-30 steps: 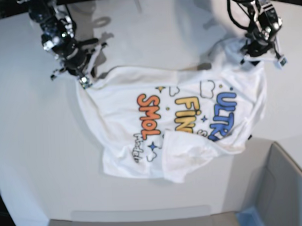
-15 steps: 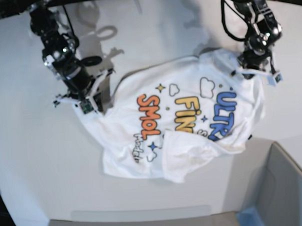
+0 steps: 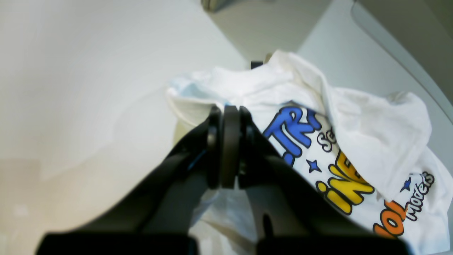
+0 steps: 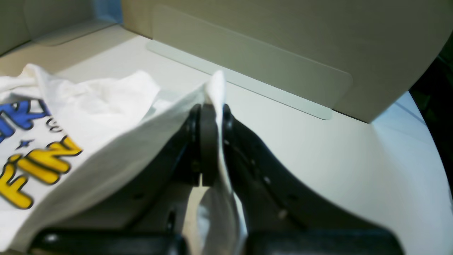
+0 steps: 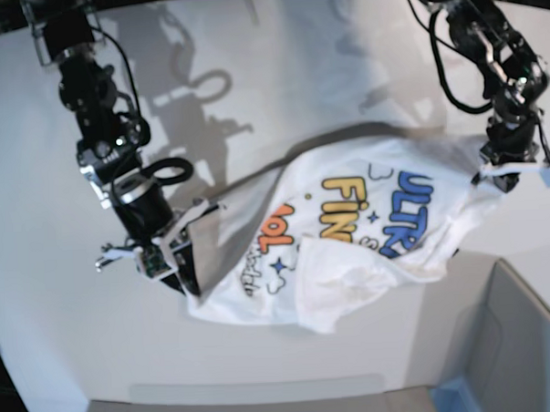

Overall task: Layout the t-shirt on the table in an organized manner, then fold the t-shirt properly
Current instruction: 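Lift the shirt with both grippers and shake it out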

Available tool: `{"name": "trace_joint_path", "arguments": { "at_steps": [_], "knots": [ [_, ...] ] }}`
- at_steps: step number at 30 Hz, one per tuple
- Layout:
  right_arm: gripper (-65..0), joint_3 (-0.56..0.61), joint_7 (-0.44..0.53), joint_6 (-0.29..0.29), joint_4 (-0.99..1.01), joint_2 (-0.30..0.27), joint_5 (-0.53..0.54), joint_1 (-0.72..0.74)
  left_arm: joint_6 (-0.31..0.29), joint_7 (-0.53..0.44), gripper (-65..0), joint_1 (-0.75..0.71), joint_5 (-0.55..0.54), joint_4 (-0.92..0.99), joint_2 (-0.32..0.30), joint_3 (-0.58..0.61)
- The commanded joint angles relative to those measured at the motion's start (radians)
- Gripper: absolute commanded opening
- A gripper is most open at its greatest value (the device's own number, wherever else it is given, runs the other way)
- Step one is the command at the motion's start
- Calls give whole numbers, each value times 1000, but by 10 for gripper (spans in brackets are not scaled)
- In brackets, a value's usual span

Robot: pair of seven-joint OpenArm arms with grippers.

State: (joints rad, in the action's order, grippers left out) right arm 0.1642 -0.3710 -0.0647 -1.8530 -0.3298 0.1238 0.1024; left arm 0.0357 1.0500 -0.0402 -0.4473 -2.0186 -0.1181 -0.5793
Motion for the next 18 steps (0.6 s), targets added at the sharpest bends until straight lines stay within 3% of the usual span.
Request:
{"name": "trace_joint_path", "arguments": {
  "at_steps": [1,6,10,18],
  "knots": [
    [-650,-27,31,-11,-32,-9,-6,30,2,-23,-650,27,0,-17,-2,-29],
    [-650,-90,33,-39,-70,-9,-5,72,-1,-23,-650,86,-2,-17,34,-146],
    [-650,-99,33,-73,-92,-15,-5,135,-1,-23,-650,148,-34,-18,33,-172],
    [-650,-101,33,-80,-99,-16,-5,230,-1,-12,-650,204,-488,-18,27,-339]
  ]
}}
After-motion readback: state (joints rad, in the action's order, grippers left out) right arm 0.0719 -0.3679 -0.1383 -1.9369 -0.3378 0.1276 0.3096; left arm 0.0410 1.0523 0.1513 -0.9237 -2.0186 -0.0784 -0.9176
